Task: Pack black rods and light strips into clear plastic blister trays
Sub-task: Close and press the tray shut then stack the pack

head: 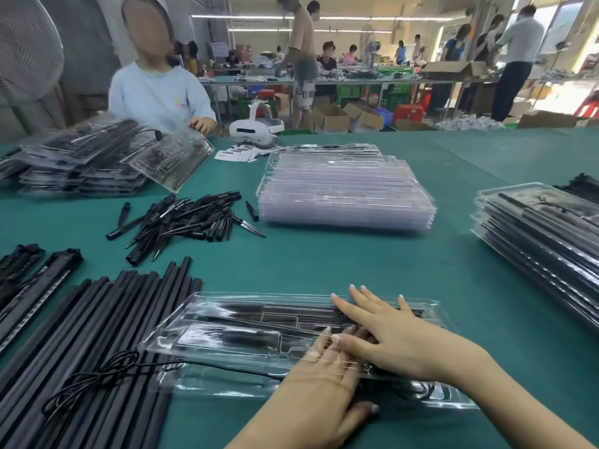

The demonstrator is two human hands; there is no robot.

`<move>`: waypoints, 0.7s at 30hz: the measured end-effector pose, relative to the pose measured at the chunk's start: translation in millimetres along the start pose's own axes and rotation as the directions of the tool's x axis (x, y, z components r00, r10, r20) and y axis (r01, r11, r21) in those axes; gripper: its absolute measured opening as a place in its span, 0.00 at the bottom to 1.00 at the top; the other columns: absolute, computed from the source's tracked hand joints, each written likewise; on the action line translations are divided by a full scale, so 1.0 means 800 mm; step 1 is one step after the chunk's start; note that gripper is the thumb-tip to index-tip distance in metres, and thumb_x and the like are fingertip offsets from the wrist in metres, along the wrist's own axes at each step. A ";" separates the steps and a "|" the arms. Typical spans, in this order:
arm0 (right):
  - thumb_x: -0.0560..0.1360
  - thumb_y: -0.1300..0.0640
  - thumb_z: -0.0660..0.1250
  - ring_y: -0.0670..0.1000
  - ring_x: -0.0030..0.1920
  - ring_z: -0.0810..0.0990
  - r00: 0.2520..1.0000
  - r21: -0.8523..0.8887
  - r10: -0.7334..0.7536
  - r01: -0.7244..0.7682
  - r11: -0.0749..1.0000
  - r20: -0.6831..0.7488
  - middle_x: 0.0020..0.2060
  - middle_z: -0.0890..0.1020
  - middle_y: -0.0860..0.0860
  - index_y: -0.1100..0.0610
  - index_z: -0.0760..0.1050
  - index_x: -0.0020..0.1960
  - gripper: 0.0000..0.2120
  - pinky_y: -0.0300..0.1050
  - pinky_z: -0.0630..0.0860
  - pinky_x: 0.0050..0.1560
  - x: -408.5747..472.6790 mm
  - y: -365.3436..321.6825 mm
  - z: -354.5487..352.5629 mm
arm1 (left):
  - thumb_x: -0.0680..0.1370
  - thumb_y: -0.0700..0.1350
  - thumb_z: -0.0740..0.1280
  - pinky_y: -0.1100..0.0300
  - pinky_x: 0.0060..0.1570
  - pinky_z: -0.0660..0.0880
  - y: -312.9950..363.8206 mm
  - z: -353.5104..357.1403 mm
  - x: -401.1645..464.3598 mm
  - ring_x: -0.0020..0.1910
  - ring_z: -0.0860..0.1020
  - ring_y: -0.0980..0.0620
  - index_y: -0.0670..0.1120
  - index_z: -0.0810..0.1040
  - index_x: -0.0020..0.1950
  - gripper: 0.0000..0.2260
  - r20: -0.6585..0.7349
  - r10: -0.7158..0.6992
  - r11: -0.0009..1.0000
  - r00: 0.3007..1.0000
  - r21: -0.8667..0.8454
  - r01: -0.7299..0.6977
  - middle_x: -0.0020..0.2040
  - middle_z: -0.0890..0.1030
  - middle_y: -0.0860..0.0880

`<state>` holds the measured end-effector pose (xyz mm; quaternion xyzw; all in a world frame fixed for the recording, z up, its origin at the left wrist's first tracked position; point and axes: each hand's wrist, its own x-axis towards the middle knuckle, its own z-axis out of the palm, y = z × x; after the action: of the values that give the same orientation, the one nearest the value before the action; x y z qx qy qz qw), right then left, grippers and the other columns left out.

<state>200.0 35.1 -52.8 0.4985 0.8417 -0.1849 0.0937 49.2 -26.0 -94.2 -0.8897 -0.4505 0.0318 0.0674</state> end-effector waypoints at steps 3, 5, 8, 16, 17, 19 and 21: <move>0.78 0.35 0.48 0.46 0.76 0.37 1.000 -0.006 0.000 0.000 1.000 -0.009 0.77 0.39 0.49 0.41 0.40 0.77 0.32 0.62 0.37 0.74 0.002 0.002 0.002 | 0.70 0.70 0.54 0.60 0.64 0.61 0.001 -0.008 -0.008 0.63 0.76 0.57 0.56 0.81 0.60 0.30 0.116 -0.036 0.999 0.993 0.040 0.031 0.63 0.78 0.54; 0.78 0.35 0.48 0.46 0.76 0.36 1.000 -0.019 0.001 -0.001 1.000 -0.010 0.77 0.39 0.49 0.41 0.39 0.77 0.32 0.62 0.37 0.74 0.004 0.003 0.005 | 0.69 0.71 0.56 0.55 0.65 0.57 0.008 -0.004 -0.024 0.60 0.78 0.57 0.48 0.80 0.61 0.34 0.106 -0.042 0.991 0.993 0.131 0.028 0.59 0.80 0.55; 0.77 0.33 0.47 0.46 0.76 0.36 1.000 -0.023 0.001 -0.002 1.000 -0.020 0.77 0.39 0.48 0.40 0.38 0.77 0.33 0.62 0.36 0.74 0.006 0.007 0.010 | 0.83 0.51 0.43 0.54 0.66 0.56 0.008 0.008 -0.047 0.58 0.78 0.59 0.37 0.66 0.66 0.23 0.028 -0.044 0.979 0.999 0.201 0.037 0.58 0.80 0.59; 0.66 0.25 0.33 0.45 0.73 0.27 0.990 -0.106 -0.028 0.013 0.994 -0.138 0.75 0.32 0.48 0.39 0.28 0.72 0.39 0.62 0.32 0.72 0.007 0.011 0.042 | 0.79 0.60 0.50 0.78 0.56 0.66 -0.057 -0.115 -0.063 0.59 0.66 0.79 0.67 0.60 0.70 0.18 -0.037 0.088 0.905 0.995 -0.414 -0.096 0.61 0.66 0.80; 0.68 0.27 0.33 0.46 0.72 0.25 0.986 -0.119 -0.028 0.009 0.993 -0.162 0.74 0.30 0.48 0.38 0.26 0.71 0.37 0.62 0.31 0.72 0.007 0.010 0.047 | 0.80 0.63 0.48 0.79 0.62 0.58 -0.074 -0.110 -0.056 0.64 0.60 0.78 0.70 0.57 0.71 0.18 -0.073 -0.012 0.880 0.997 -0.475 -0.025 0.66 0.63 0.77; 0.70 0.29 0.33 0.45 0.70 0.22 0.979 -0.124 -0.023 -0.003 0.992 -0.204 0.73 0.27 0.48 0.37 0.24 0.70 0.33 0.61 0.29 0.72 0.005 0.009 0.056 | 0.81 0.59 0.48 0.72 0.70 0.44 -0.101 -0.085 -0.036 0.72 0.49 0.71 0.65 0.53 0.75 0.21 -0.048 -0.174 0.883 0.984 -0.449 0.134 0.75 0.55 0.67; 0.71 0.30 0.33 0.43 0.69 0.21 0.971 -0.124 -0.020 -0.010 0.992 -0.237 0.72 0.26 0.47 0.37 0.23 0.70 0.33 0.60 0.27 0.71 0.004 0.009 0.063 | 0.82 0.57 0.47 0.58 0.74 0.37 -0.114 -0.050 -0.022 0.75 0.38 0.63 0.63 0.44 0.76 0.23 0.044 -0.305 0.871 0.951 -0.392 0.297 0.77 0.44 0.64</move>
<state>203.1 20.6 -101.2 0.5081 0.8580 -0.0715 0.0224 -29.3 9.6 -41.4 -0.8040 -0.5800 -0.0791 -0.1045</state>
